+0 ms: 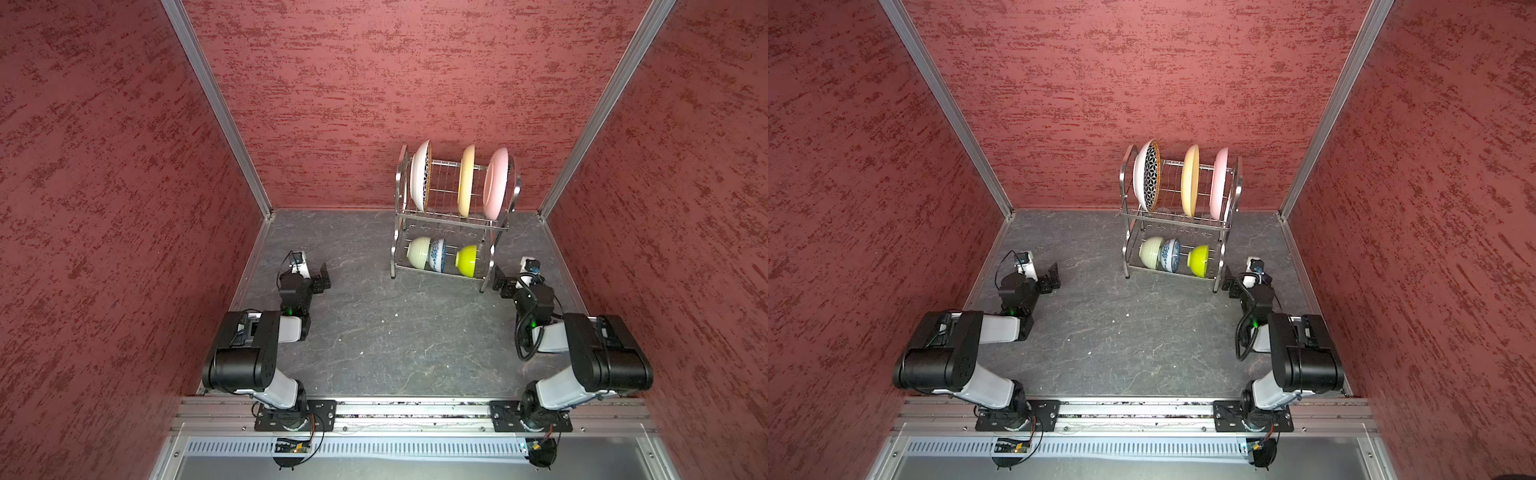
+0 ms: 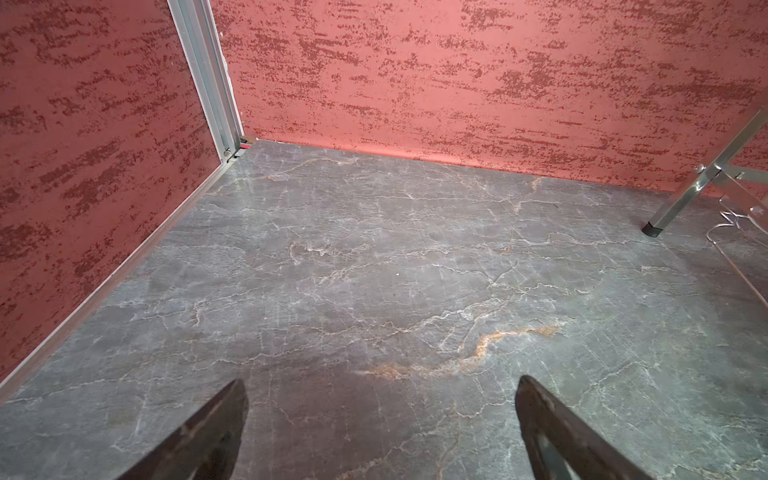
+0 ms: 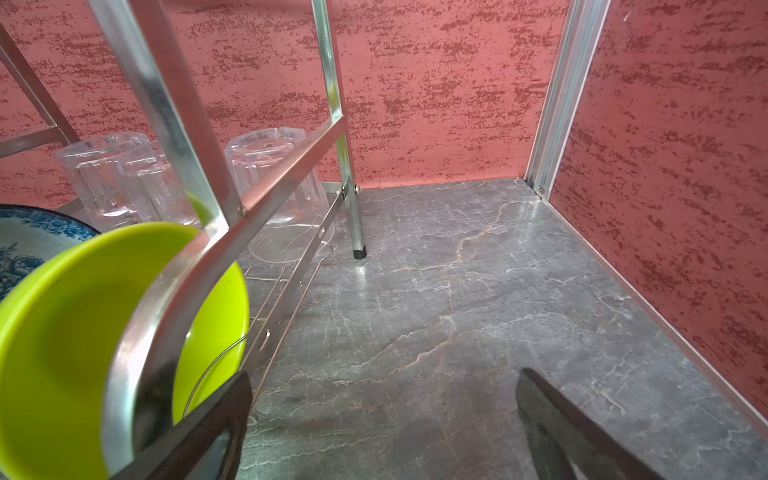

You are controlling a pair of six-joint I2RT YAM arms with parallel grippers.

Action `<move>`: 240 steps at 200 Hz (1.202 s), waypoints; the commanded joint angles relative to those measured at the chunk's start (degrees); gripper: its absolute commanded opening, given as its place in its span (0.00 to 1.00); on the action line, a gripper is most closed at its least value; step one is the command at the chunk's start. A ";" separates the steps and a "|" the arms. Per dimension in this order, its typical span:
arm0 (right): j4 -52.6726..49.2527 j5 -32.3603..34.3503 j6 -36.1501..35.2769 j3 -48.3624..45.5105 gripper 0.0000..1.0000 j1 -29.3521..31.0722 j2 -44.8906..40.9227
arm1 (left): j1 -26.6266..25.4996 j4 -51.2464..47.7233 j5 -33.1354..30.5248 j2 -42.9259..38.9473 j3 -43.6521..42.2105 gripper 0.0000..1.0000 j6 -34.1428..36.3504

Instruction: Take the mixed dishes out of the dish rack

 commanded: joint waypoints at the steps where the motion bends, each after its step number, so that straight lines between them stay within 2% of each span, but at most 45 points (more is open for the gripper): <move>1: 0.84 0.98 -0.32 0.65 0.99 0.13 0.09 | -0.26 1.12 -0.18 -0.09 -0.09 1.00 -0.43; 240: 1.34 3.25 0.42 0.38 0.99 0.13 -0.02 | -0.27 1.40 -0.15 -0.09 -0.21 1.00 -0.47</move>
